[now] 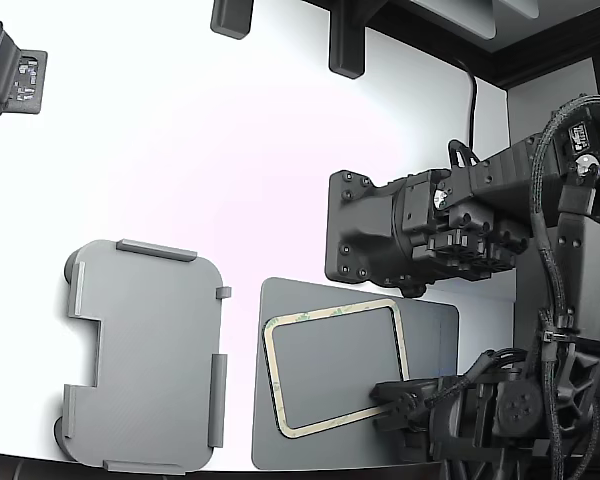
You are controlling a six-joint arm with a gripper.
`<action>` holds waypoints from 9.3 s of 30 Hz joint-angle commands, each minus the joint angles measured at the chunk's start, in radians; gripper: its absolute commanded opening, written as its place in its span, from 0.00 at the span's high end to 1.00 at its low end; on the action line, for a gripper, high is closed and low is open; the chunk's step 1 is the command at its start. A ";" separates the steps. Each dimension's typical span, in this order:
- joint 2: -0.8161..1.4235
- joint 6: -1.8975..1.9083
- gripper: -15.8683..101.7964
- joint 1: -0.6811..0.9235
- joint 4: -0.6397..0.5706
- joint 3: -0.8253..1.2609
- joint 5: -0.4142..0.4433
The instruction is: Grab top frame and put it into gray box.
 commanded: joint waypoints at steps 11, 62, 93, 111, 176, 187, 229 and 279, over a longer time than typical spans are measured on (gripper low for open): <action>0.020 0.008 0.33 -0.009 -0.032 -0.012 0.000; 0.118 1.574 0.96 -0.048 -0.101 -0.334 0.442; -0.206 3.567 0.97 -0.767 0.341 -0.871 0.396; -0.267 4.160 0.97 -0.902 0.344 -0.830 0.155; -0.382 3.993 0.97 -0.942 0.345 -0.776 0.074; -0.391 3.979 0.97 -0.956 0.345 -0.772 0.067; -0.422 3.950 0.02 -0.954 0.342 -0.796 0.048; 1.215 1.933 0.02 -1.566 -0.350 0.568 0.003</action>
